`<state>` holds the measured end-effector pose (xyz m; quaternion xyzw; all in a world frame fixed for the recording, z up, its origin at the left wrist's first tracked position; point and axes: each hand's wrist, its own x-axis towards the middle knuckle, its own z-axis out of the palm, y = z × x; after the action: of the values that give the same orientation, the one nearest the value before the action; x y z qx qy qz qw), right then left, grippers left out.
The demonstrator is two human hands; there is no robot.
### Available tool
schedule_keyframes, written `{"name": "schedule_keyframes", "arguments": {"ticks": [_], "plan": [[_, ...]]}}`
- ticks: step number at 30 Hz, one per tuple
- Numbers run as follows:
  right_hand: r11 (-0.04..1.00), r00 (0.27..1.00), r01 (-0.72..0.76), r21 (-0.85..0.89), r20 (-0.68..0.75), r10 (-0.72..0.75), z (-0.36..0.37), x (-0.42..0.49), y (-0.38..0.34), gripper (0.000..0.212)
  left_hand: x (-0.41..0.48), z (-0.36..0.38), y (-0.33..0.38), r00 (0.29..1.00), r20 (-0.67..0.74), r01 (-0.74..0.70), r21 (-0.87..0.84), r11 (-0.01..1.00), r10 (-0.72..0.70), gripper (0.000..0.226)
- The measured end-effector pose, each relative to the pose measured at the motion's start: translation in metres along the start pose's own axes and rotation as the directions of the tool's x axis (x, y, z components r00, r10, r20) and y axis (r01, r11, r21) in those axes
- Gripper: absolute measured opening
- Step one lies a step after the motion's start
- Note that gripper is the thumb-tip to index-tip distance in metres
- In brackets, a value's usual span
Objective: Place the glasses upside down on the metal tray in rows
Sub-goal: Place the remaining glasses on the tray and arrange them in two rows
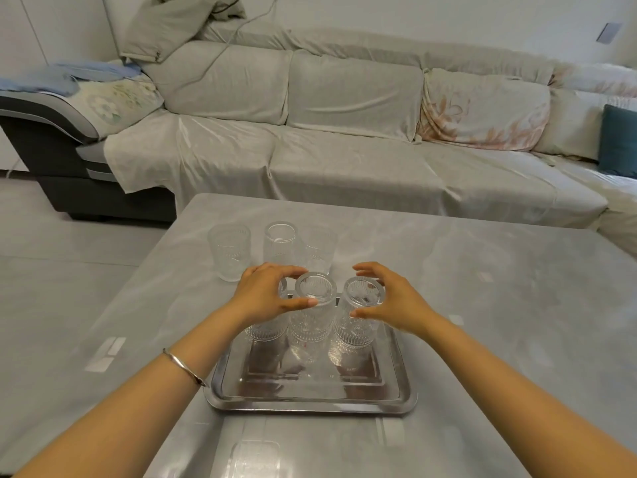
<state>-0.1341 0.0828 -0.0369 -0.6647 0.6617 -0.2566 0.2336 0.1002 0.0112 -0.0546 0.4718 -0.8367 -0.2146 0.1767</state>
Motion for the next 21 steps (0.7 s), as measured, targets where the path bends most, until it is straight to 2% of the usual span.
{"name": "schedule_keyframes", "arguments": {"ticks": [12, 17, 21], "plan": [[0.998, 0.999, 0.005, 0.070, 0.034, -0.008, -0.002, 0.002, 0.004, 0.078, -0.002, -0.003, 0.005, 1.000, -0.009, 0.003, -0.012, 1.000, -0.003, 0.070], [0.996, 0.998, 0.013, 0.086, 0.063, -0.019, -0.002, 0.005, 0.009, 0.077, 0.002, -0.004, 0.001, 0.999, 0.047, -0.011, -0.009, 1.000, 0.011, 0.074], [0.974, 0.999, -0.043, 0.224, 0.038, 0.035, -0.008, 0.013, 0.009, 0.073, 0.011, -0.015, -0.004, 0.999, 0.041, 0.017, -0.190, 0.982, -0.009, 0.075]]}}
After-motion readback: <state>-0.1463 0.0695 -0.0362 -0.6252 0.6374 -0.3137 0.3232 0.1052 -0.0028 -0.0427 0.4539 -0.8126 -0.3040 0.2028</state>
